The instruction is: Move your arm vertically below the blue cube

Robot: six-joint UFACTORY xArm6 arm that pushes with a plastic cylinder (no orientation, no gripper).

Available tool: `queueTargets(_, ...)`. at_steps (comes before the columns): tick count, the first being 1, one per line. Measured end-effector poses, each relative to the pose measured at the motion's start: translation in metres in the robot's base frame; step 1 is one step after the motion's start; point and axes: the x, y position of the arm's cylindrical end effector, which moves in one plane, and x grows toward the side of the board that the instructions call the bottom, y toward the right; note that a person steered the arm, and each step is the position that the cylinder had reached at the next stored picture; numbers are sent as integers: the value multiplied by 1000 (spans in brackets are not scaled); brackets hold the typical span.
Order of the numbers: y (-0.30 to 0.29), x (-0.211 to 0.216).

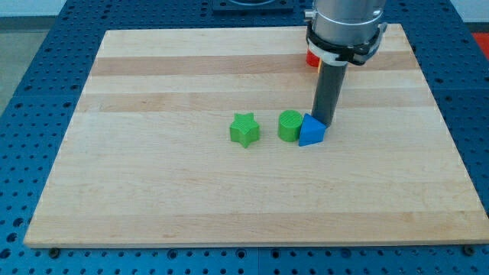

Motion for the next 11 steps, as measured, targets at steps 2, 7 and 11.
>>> queueTargets(2, -7, 0)
queueTargets(7, 101, -4)
queueTargets(11, 64, 16)
